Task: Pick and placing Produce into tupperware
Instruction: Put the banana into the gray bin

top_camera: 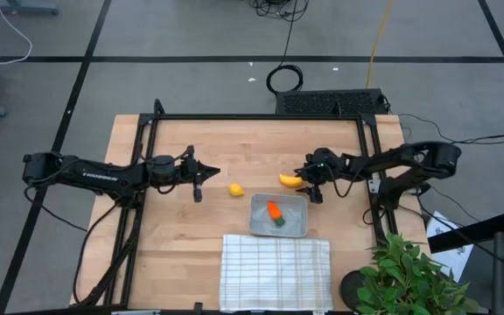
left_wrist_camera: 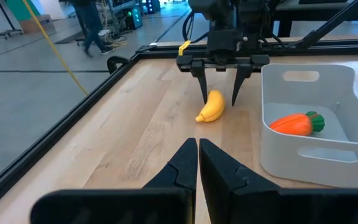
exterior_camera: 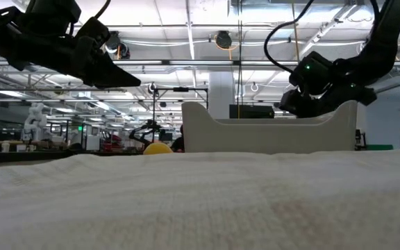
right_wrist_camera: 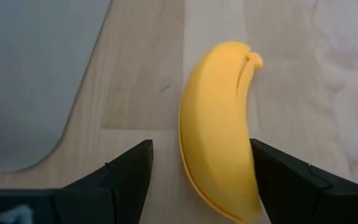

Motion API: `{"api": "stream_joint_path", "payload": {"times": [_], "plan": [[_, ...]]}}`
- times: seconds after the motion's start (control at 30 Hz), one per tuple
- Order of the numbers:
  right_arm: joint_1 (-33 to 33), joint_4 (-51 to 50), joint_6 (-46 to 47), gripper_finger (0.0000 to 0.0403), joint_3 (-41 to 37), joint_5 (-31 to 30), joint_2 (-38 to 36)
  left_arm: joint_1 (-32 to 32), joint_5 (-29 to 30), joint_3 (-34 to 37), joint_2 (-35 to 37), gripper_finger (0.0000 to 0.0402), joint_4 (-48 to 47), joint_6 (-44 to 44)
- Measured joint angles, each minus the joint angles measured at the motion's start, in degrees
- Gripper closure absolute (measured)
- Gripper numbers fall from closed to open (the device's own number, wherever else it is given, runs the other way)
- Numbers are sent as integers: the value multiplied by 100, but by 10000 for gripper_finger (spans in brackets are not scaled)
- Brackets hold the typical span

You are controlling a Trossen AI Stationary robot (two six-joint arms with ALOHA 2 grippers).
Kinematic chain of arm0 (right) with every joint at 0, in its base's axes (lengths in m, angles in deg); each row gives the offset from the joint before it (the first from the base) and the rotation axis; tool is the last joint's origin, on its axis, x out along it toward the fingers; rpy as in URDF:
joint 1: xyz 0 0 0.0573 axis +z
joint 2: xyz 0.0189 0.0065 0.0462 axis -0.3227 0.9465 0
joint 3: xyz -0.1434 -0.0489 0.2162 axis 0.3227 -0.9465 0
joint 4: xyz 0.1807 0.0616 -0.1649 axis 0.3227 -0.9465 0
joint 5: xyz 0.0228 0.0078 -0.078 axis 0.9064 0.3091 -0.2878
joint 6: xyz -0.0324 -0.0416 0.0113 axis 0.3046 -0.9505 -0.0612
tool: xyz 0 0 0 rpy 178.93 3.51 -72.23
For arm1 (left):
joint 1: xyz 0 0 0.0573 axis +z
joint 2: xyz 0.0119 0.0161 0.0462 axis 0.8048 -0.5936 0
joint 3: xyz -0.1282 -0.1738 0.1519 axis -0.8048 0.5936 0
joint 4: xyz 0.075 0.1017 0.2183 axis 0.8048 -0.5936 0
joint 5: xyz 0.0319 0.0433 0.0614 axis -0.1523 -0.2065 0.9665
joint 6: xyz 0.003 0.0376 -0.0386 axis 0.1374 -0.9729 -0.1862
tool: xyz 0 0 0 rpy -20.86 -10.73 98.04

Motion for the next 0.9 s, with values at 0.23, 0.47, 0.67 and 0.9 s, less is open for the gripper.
{"api": "stream_joint_path", "payload": {"times": [0.23,0.47,0.67,0.9], "plan": [[0,58,4,182,8,24,142,1,0,0,0,380,1,13],[0,36,68,267,9,26,126,0,0,0,0,380,3,13],[0,60,58,289,9,28,120,0,0,0,0,380,3,11],[-4,102,138,277,-4,4,-202,-1,0,0,0,380,6,42]]}}
